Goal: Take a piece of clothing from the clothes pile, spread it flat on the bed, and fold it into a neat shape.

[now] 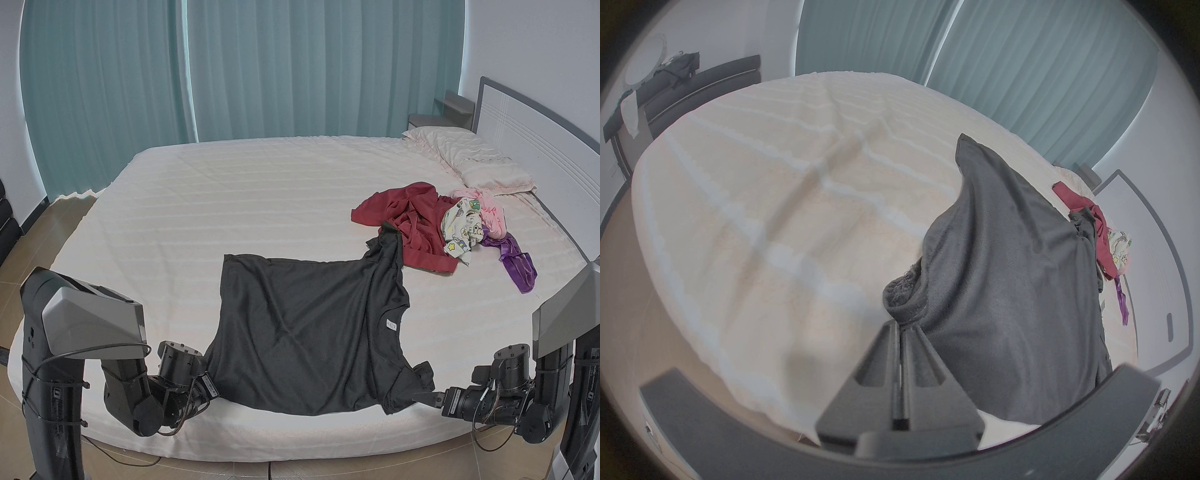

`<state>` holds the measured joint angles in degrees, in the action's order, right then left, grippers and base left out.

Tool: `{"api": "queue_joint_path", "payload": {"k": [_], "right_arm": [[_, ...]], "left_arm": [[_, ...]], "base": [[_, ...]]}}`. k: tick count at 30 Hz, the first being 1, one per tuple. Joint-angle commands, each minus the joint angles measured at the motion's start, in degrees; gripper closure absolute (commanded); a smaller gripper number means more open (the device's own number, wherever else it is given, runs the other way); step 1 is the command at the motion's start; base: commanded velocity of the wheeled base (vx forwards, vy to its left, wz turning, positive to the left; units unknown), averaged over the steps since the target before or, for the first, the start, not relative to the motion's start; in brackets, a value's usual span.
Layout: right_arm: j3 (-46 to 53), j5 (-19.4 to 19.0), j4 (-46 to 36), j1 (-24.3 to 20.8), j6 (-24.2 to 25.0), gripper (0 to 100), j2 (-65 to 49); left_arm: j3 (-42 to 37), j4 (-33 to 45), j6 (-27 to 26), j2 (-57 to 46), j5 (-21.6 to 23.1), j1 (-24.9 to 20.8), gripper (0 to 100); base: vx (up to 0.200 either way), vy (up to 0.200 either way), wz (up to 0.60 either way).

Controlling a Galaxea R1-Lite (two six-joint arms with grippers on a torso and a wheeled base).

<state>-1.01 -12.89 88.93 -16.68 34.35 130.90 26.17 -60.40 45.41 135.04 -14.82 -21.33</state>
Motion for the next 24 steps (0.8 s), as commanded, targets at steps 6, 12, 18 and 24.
{"api": "queue_joint_path", "payload": {"k": [6,12,18,24], "right_arm": [[-1.27,0.84,0.63,1.65,-0.16,0,2.25],[-5.93,0.93,0.63,1.65,-0.78,0,0.76],[-15.78,0.93,-4.03,1.74,-1.04,0,0.41],[-31.95,0.93,-23.01,1.65,-1.04,0,1.90]], "left_arm": [[-8.77,2.66,-0.06,-14.71,0.76,-0.11,100],[-8.51,5.21,-0.06,-18.84,0.76,0.06,100],[-8.51,8.72,-0.06,-22.71,0.76,0.06,100],[-8.42,13.03,0.29,-22.10,4.54,0.06,100]], "base": [[0.000,0.000,0.00],[0.000,0.000,0.00],[0.000,0.000,0.00],[0.000,0.000,0.00]]}}
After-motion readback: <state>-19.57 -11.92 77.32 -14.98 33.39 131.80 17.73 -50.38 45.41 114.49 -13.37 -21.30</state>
